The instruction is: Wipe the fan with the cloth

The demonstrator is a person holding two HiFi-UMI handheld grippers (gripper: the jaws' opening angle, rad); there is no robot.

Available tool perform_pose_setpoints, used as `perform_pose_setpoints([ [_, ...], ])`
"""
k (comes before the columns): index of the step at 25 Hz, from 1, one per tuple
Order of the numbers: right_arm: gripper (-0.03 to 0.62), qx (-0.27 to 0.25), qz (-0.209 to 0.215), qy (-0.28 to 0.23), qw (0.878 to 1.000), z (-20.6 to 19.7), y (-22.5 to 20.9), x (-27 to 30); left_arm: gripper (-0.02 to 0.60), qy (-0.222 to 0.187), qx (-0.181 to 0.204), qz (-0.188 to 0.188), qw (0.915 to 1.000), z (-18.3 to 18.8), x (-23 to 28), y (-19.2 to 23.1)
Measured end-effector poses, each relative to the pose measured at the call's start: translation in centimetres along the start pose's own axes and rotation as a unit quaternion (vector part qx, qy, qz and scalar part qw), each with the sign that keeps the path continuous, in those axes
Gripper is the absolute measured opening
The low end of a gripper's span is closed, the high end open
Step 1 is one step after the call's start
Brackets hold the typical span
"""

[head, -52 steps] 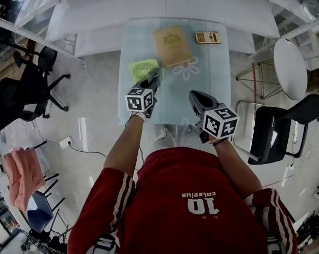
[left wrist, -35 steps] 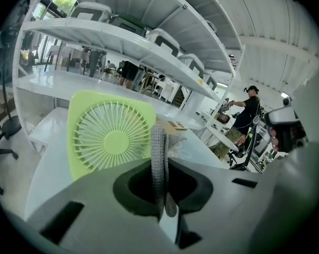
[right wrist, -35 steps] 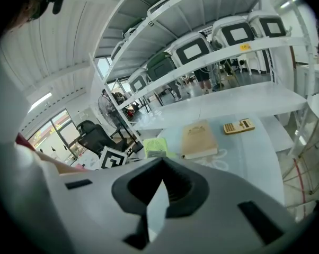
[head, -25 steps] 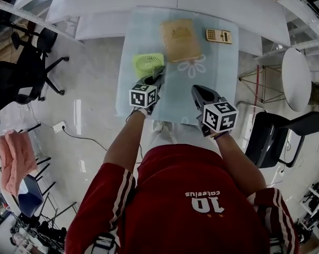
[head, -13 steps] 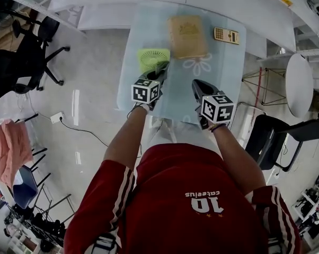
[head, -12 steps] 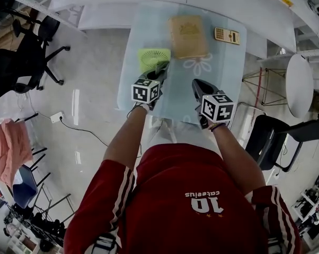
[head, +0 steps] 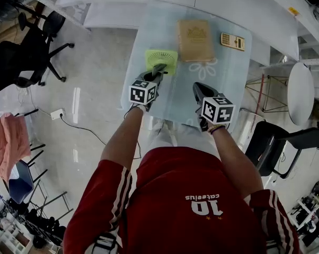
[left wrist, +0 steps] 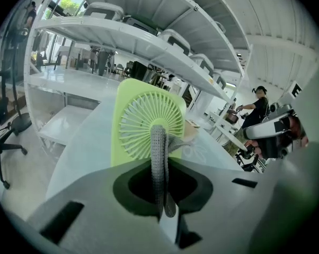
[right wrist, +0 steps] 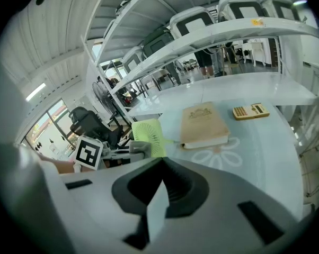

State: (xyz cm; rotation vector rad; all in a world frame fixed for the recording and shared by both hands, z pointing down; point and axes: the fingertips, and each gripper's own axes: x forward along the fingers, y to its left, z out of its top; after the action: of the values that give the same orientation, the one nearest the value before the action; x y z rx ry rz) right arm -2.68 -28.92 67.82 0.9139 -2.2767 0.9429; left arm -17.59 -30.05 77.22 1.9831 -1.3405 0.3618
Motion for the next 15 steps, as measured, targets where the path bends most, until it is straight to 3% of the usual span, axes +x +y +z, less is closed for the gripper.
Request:
perform_pose_setpoints([
  [15, 0.006, -0.003, 0.003, -0.005, 1.0, 0.1, 1.4, -0.2, 0.028, -0.026, -0.024, 0.045, 0.9984, 0.5, -3.5, 4.2],
])
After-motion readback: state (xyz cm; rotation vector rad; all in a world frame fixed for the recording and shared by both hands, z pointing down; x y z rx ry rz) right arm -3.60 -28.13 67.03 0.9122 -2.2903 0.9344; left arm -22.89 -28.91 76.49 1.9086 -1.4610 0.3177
